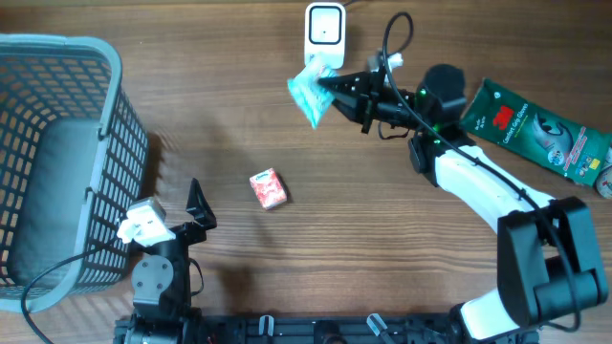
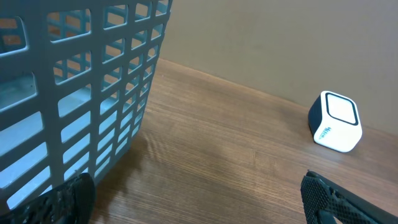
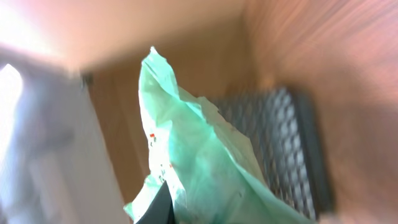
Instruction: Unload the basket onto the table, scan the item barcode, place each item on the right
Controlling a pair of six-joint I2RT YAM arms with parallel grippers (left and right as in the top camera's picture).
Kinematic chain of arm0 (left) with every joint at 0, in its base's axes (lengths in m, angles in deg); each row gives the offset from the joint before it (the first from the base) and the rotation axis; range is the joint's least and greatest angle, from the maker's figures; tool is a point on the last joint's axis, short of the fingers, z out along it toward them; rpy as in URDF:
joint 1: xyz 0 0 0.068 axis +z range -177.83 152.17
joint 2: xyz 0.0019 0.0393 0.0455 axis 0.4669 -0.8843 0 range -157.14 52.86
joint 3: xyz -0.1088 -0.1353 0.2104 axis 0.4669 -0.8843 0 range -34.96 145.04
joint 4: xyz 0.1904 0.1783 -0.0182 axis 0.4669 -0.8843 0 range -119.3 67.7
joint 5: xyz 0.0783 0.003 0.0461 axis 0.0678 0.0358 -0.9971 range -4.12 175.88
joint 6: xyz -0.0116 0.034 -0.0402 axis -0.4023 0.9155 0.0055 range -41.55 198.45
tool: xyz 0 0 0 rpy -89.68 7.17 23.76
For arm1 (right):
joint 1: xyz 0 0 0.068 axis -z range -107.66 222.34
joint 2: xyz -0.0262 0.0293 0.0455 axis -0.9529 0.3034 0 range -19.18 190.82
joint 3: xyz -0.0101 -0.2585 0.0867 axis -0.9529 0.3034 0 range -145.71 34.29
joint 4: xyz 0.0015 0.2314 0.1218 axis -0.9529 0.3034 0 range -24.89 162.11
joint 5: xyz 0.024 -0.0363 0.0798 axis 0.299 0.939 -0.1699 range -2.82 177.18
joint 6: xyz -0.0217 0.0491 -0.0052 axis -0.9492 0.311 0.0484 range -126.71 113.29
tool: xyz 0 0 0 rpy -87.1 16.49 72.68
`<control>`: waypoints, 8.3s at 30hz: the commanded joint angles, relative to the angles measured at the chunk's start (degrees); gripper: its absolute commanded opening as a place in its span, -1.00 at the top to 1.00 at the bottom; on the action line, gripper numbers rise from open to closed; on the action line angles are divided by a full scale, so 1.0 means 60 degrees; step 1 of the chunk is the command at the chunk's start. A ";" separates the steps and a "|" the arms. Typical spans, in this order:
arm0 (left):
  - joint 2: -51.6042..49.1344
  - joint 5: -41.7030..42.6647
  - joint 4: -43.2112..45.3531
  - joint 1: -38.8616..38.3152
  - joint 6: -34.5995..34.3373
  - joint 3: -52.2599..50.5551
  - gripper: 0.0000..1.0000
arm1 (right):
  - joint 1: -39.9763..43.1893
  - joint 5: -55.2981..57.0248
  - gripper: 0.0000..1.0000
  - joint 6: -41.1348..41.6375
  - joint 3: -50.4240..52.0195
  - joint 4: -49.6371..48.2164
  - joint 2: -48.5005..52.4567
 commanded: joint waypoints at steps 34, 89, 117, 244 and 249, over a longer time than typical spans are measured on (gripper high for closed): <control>0.0073 -0.0124 0.0018 0.0062 -0.0047 -0.0029 -1.00 | -0.0237 0.8502 0.91 -0.3679 -0.8491 0.5286 0.5650; 0.0069 -0.0124 0.0022 0.0062 -0.0047 -0.0029 -1.00 | -0.5064 0.5920 -0.36 -0.1909 -0.4404 1.3081 0.3198; 0.0069 -0.0124 0.0022 0.0062 -0.0047 -0.0029 -1.00 | -0.0729 -0.3952 0.78 -1.3774 -0.4411 1.6863 0.3289; 0.0069 -0.0124 0.0018 0.0062 -0.0047 -0.0029 -1.00 | 0.3220 0.8870 -1.00 -1.0528 0.2113 1.1938 -1.5070; 0.0069 -0.0124 0.0018 0.0062 -0.0047 -0.0029 -1.00 | 0.3220 0.8885 -0.99 -0.8076 0.5355 0.8848 -1.6240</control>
